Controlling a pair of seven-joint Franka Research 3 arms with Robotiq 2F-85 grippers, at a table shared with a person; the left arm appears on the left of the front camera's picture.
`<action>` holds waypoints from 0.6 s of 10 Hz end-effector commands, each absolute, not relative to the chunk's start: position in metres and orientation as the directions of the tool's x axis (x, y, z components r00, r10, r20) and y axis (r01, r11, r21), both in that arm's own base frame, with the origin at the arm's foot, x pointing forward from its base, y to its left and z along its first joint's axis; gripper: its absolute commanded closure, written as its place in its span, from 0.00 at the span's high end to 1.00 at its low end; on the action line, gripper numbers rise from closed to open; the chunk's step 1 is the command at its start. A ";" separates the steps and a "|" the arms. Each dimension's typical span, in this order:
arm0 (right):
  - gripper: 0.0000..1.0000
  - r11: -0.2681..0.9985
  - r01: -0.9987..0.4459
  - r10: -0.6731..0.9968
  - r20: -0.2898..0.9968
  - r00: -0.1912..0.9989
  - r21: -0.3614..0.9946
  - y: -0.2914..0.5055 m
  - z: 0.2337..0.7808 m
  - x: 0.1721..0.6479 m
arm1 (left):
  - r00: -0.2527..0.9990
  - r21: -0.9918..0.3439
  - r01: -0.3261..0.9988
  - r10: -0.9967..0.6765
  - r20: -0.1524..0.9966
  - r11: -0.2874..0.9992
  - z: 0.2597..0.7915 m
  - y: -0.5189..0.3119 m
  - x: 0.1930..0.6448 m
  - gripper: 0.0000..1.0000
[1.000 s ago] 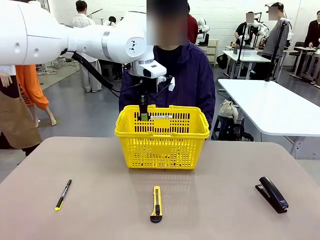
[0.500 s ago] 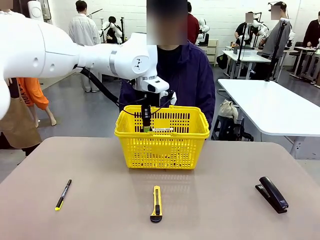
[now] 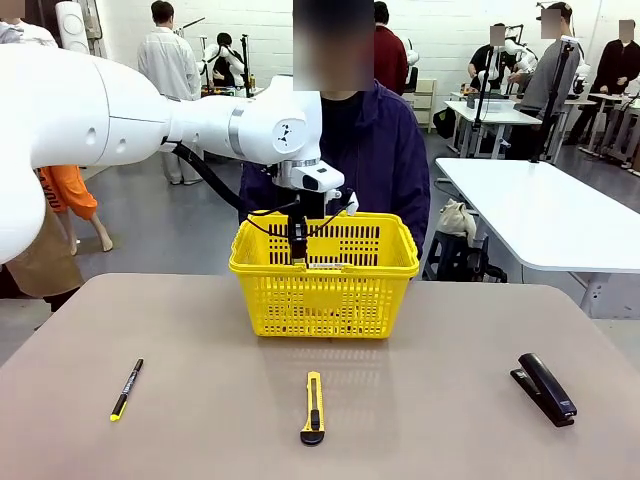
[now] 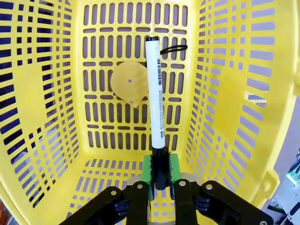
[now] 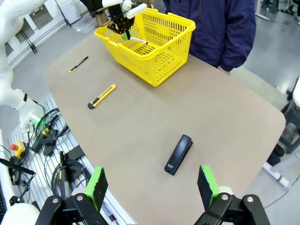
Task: Place the items the person wants into the basket.
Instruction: Pick up the item the person points to and place it in the Market Basket.
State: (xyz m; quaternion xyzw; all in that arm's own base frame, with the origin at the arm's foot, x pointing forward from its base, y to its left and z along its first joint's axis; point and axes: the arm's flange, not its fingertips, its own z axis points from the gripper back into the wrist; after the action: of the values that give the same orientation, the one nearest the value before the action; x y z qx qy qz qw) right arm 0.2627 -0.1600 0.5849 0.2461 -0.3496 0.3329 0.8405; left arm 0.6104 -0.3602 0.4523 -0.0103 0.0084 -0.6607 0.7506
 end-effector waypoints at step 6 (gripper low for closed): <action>1.00 0.638 -0.748 0.377 0.772 0.512 0.185 -0.160 0.584 0.265 | 0.127 -0.029 0.991 -0.991 -0.028 0.128 0.461 -0.368 0.619 1.00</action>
State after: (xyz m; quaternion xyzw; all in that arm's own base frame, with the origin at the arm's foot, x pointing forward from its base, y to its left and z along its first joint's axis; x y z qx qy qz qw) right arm 0.2627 -0.1600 0.5849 0.2460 -0.3496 0.3329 0.8405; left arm 0.6095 -0.3621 0.4552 -0.0100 0.0130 -0.6619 0.7494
